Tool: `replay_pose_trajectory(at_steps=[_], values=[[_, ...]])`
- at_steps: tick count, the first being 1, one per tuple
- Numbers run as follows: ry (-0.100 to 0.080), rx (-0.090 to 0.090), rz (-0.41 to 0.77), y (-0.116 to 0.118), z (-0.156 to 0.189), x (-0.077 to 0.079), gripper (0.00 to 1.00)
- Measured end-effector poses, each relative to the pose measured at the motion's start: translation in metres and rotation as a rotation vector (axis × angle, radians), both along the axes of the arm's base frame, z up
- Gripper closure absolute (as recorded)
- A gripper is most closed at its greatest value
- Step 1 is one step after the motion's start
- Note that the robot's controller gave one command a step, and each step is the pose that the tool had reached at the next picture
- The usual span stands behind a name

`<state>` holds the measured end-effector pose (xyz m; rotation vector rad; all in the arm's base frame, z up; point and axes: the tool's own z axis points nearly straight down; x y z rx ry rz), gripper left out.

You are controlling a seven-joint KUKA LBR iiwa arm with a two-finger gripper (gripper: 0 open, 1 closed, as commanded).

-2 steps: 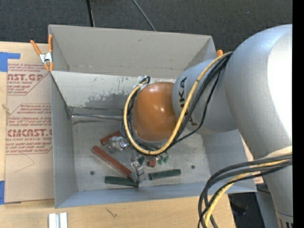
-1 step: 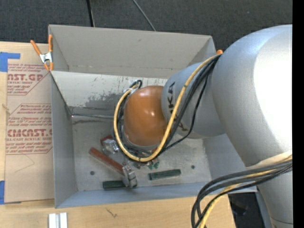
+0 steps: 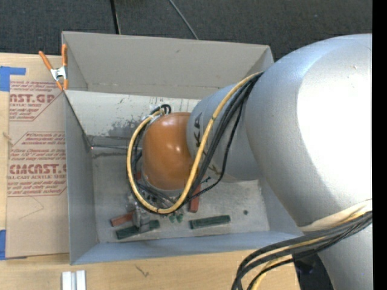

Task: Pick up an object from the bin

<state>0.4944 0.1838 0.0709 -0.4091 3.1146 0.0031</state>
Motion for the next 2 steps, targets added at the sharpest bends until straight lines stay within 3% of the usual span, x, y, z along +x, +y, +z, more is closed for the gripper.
replay_pose_trajectory(at_steps=[1,2], values=[[0.0,0.0,0.0,0.0,0.0,0.0,1.0],[-0.006,0.0,-0.005,0.007,0.169,0.023,1.0]])
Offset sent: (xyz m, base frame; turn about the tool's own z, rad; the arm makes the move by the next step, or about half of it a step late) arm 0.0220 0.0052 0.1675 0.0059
